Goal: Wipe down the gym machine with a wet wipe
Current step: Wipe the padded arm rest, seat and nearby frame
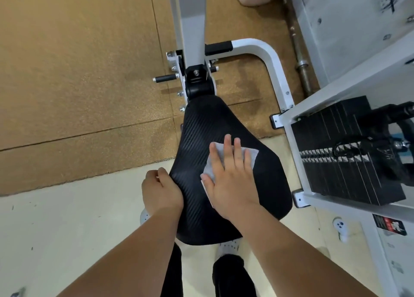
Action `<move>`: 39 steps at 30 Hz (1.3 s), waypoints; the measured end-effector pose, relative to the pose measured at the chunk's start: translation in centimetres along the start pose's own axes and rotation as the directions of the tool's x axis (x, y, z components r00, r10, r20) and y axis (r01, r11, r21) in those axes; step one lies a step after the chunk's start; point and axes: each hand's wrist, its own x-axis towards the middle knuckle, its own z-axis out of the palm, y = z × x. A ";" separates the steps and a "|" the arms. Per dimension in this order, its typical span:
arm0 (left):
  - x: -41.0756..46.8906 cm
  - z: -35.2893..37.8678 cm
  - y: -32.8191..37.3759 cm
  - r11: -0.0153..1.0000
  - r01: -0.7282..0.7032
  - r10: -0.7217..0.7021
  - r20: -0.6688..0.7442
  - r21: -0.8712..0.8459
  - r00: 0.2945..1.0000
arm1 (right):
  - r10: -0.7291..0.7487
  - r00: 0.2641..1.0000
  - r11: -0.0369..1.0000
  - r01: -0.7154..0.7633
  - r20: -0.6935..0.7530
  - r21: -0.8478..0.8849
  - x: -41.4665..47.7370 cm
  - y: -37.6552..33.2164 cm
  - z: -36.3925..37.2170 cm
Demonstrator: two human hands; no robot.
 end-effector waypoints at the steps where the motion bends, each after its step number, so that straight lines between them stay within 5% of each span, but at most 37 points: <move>1: -0.1 -0.1 0.1 1.000 -0.004 0.004 0.005 0.008 1.000 | -0.031 1.000 0.999 0.031 0.001 -0.009 -1.1 0.4 0.2; 9: -0.1 0.0 0.1 0.999 0.008 -0.009 0.019 0.049 1.000 | -0.119 0.991 0.992 0.122 0.064 -0.044 -8.0 4.1 1.8; 14: -0.2 0.0 -0.2 0.995 0.004 -0.004 0.002 0.097 1.000 | -0.068 0.997 0.998 0.068 0.043 -0.008 2.6 3.5 -0.9; 21: 0.1 0.4 -0.9 0.999 0.003 -0.002 -0.026 0.038 1.000 | -0.265 0.964 0.958 0.266 0.020 -0.113 13.5 2.3 -3.5; 33: 0.3 0.7 -1.0 1.000 -0.011 0.011 -0.050 -0.002 0.999 | -0.374 0.924 0.917 0.381 0.072 -0.117 -8.6 8.6 1.2; 39: 0.4 0.7 -1.1 1.000 -0.021 0.021 -0.053 -0.012 0.998 | -0.251 0.968 0.963 0.253 0.031 -0.099 -2.2 8.3 -0.1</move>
